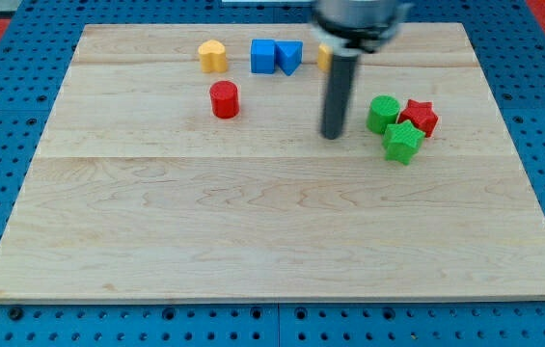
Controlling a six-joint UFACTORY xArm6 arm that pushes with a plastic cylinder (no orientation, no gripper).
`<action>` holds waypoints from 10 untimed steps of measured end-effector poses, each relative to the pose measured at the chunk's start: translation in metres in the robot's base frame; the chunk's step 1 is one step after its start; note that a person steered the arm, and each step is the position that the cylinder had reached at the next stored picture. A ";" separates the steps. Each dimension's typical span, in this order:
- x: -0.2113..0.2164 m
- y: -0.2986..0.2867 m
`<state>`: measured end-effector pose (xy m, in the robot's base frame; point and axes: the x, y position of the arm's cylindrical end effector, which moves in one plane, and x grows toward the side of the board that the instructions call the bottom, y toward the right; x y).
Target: Move the red circle bottom left to the green circle
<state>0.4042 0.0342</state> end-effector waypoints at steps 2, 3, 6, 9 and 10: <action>-0.029 -0.167; -0.043 -0.143; -0.045 -0.056; -0.013 -0.065; -0.021 -0.029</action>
